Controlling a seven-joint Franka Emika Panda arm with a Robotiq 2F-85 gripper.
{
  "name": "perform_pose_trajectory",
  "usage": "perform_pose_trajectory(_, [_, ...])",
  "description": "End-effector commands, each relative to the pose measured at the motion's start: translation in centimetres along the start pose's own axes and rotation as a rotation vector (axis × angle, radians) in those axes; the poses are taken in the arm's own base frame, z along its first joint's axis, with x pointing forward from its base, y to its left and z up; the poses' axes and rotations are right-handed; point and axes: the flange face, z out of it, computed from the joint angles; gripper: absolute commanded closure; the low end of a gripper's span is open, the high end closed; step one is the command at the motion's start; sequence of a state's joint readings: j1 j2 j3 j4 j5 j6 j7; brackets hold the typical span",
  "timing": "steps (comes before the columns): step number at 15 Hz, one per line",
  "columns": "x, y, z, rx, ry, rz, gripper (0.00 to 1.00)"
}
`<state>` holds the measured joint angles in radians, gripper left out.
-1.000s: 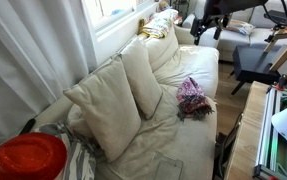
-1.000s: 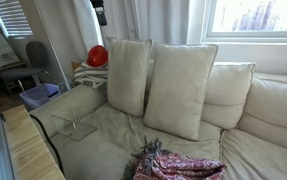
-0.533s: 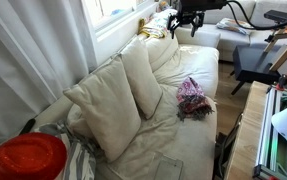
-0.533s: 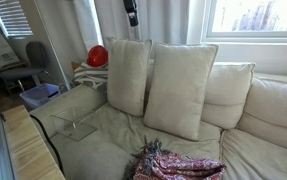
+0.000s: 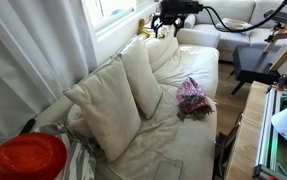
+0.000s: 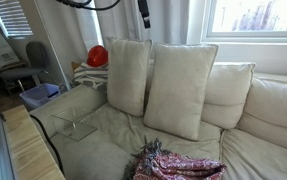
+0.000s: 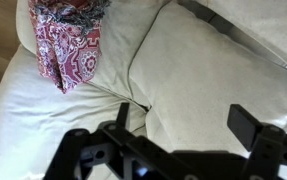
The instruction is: Lay the right pillow on the couch, the put the red cloth on top of it
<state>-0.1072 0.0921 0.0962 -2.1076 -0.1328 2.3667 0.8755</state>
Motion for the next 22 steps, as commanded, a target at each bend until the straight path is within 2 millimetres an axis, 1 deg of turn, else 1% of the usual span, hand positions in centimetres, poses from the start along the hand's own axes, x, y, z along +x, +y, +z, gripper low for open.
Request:
perform_pose_trajectory(1, [0.1, 0.0, -0.1, 0.001, 0.000, 0.000, 0.00])
perform_pose_trajectory(3, [0.1, 0.0, -0.1, 0.001, 0.001, 0.001, 0.00])
perform_pose_trajectory(4, [0.1, -1.1, 0.7, 0.041, -0.022, -0.019, 0.00])
perform_pose_trajectory(5, [0.6, -1.9, 1.8, 0.047, -0.036, -0.013, 0.00])
perform_pose_trajectory(6, [1.1, -3.1, 2.7, 0.122, -0.065, 0.004, 0.00])
perform_pose_trajectory(8, [1.9, -5.1, 4.2, 0.214, -0.107, 0.083, 0.00])
perform_pose_trajectory(10, [3.3, -6.6, 6.1, 0.312, -0.112, 0.149, 0.00])
perform_pose_trajectory(12, [4.9, -7.8, 8.4, 0.369, -0.087, 0.175, 0.00])
perform_pose_trajectory(14, [6.3, -8.5, 10.6, 0.373, -0.067, 0.173, 0.00])
perform_pose_trajectory(16, [7.3, -9.3, 12.4, 0.361, -0.057, 0.152, 0.00])
perform_pose_trajectory(18, [8.4, -10.1, 13.7, 0.357, -0.045, 0.139, 0.00])
perform_pose_trajectory(22, [10.3, -11.9, 15.8, 0.347, -0.003, 0.142, 0.00])
